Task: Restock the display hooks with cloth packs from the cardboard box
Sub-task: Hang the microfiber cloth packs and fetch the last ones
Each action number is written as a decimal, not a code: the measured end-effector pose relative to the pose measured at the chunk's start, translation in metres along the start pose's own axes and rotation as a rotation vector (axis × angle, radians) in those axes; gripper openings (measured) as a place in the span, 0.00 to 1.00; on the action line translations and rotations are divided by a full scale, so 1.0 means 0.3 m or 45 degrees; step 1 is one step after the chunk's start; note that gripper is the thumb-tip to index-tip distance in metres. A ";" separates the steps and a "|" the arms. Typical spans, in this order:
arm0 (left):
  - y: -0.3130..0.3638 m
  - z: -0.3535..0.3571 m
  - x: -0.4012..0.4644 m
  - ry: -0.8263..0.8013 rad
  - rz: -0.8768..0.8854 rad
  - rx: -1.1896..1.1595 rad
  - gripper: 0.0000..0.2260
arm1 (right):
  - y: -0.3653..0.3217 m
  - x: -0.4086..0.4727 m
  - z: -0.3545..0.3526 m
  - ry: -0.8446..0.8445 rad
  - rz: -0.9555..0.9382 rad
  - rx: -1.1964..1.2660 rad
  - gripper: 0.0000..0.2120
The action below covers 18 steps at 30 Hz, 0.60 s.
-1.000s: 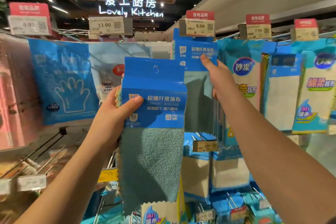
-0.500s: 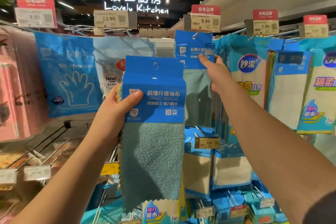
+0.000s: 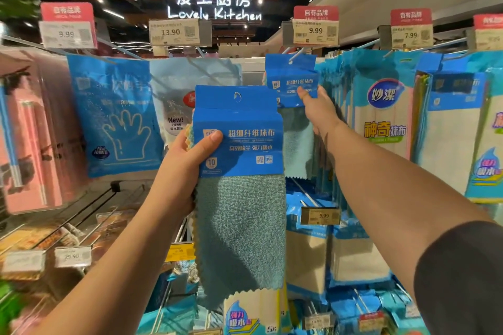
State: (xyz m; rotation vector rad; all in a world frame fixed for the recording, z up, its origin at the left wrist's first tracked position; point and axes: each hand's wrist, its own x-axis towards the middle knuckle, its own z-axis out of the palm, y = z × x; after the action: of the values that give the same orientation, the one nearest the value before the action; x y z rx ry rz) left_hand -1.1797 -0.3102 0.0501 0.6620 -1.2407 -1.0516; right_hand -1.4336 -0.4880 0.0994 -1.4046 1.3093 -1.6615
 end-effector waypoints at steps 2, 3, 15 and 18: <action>-0.003 0.000 0.003 -0.005 -0.005 0.007 0.22 | 0.000 0.003 0.005 0.016 -0.030 -0.094 0.23; -0.006 -0.001 0.005 -0.007 -0.009 0.010 0.22 | -0.006 -0.006 0.007 0.013 -0.032 -0.148 0.23; -0.106 -0.010 0.014 0.025 -0.074 -0.023 0.30 | 0.076 -0.565 0.029 -0.143 -0.008 0.140 0.22; -0.133 0.011 0.018 0.037 -0.074 -0.020 0.28 | 0.106 -0.652 0.028 -0.278 0.054 0.148 0.28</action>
State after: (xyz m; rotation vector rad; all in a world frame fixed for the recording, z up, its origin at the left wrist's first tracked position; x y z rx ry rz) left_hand -1.1939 -0.3309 0.0184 0.7028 -1.1933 -1.0953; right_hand -1.3783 -0.3271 -0.0026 -1.4335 1.0945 -1.4847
